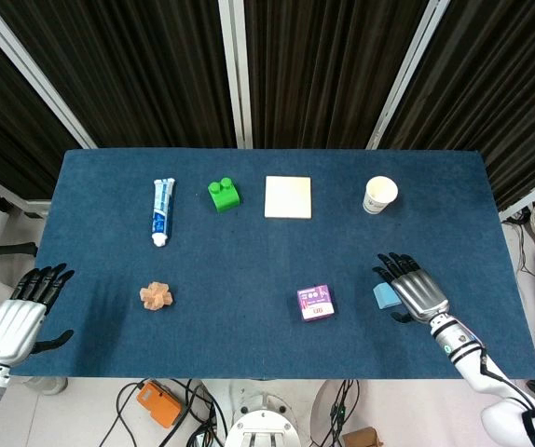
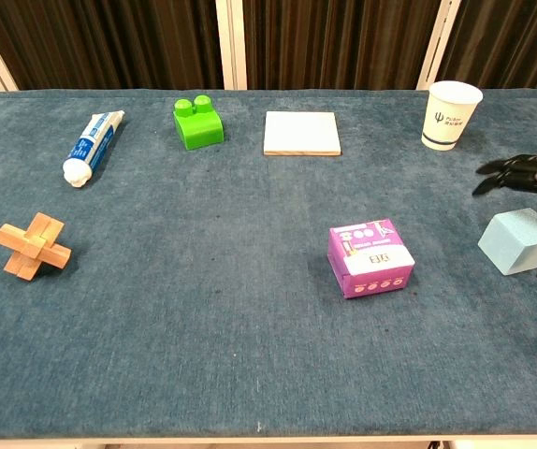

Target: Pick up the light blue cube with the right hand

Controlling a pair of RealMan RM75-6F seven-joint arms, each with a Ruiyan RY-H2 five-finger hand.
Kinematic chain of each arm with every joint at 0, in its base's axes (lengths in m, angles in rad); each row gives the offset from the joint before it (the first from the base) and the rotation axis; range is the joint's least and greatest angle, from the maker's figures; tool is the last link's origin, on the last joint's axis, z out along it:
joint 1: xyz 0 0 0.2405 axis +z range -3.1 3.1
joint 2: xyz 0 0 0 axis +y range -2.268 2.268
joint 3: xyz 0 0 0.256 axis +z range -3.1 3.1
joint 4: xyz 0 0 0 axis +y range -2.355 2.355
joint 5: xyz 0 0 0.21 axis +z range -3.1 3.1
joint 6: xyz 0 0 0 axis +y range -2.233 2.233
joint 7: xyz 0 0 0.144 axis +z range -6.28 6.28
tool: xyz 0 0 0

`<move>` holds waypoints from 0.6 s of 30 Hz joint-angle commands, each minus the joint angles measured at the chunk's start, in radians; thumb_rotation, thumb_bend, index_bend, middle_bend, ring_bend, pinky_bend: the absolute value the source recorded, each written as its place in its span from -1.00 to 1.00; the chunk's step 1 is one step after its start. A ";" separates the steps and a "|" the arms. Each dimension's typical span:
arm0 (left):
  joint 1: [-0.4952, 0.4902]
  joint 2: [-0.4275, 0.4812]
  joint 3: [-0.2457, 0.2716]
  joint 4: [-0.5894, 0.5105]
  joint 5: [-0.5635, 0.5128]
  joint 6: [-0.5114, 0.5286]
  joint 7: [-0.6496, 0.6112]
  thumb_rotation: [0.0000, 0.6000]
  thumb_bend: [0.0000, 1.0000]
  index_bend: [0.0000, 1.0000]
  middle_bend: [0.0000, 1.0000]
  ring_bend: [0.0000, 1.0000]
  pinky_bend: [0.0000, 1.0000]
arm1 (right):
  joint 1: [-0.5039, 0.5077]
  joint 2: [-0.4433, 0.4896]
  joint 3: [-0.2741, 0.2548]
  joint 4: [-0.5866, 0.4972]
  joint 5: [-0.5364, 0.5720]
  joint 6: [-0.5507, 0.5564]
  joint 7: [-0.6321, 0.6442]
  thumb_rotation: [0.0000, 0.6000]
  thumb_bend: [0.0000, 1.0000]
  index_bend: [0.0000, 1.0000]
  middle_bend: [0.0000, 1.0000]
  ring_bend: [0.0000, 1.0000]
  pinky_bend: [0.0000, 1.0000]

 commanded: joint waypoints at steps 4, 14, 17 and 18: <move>0.003 0.002 0.002 0.003 0.005 0.007 -0.008 1.00 -0.73 -1.00 -1.00 -1.00 -0.92 | 0.018 -0.077 0.004 0.096 -0.007 0.047 0.039 1.00 -0.22 0.30 -0.09 -0.19 0.01; 0.000 0.000 0.001 0.002 0.003 0.002 -0.003 1.00 -0.73 -1.00 -1.00 -1.00 -0.92 | 0.059 -0.089 0.062 0.065 -0.012 0.123 0.066 1.00 -0.18 0.58 0.16 0.08 0.29; -0.004 -0.001 0.000 -0.001 -0.001 -0.005 0.003 1.00 -0.73 -1.00 -1.00 -1.00 -0.92 | 0.132 -0.111 0.132 0.019 0.041 0.071 0.031 1.00 -0.18 0.58 0.16 0.08 0.29; -0.004 -0.001 0.000 -0.001 -0.001 -0.006 0.004 1.00 -0.73 -1.00 -1.00 -1.00 -0.92 | 0.155 -0.123 0.150 0.012 0.061 0.052 0.019 1.00 -0.18 0.58 0.16 0.08 0.29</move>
